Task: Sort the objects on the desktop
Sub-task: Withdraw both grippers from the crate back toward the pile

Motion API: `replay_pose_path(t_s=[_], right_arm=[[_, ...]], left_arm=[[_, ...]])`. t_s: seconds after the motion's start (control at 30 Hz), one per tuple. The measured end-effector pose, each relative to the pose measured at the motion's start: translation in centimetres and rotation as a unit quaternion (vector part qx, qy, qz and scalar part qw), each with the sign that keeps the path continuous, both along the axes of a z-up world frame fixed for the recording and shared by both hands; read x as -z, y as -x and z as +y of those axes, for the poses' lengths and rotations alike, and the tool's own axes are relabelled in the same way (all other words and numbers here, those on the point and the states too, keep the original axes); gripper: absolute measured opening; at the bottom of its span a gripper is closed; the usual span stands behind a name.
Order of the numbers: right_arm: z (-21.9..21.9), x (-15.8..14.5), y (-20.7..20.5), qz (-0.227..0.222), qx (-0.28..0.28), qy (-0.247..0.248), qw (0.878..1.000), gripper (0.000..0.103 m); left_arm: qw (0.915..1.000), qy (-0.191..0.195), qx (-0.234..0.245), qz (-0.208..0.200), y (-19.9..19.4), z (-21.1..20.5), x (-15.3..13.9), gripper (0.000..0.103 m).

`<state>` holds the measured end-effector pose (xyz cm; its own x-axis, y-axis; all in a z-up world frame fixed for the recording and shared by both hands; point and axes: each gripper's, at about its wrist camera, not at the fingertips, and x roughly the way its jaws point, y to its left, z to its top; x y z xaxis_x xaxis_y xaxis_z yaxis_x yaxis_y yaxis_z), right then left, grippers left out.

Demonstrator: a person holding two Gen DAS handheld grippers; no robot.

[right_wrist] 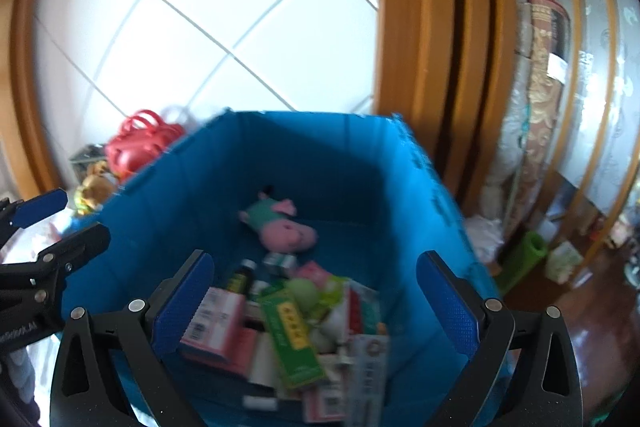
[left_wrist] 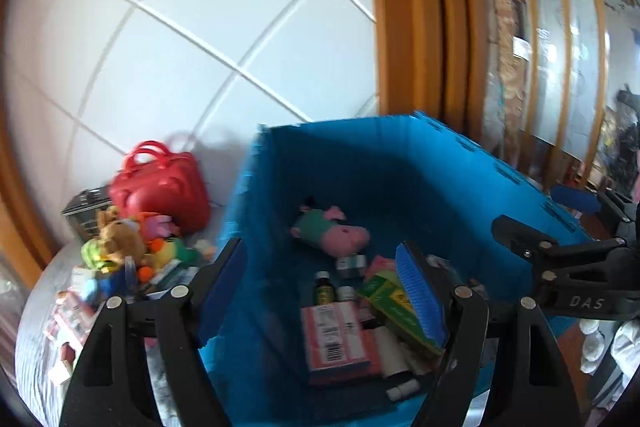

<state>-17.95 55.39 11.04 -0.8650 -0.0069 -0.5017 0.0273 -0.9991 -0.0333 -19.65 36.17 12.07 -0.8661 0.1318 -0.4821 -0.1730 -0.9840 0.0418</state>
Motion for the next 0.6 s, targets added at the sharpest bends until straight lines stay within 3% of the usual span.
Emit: replay_pose_path(t_s=[0.3,0.6], right_arm=[[-7.3,-0.6,-0.6,0.043,-0.103,0.035,0.993,0.103],[-16.7,-0.3,-1.1,0.046,-0.173,0.029,0.984,0.103]], left_arm=[[0.9927,0.002,-0.120,-0.003,-3.2,-10.6,1.5,0.077],[0.9662,-0.017,-0.251,-0.058,-6.2,-25.9,6.3,0.077]])
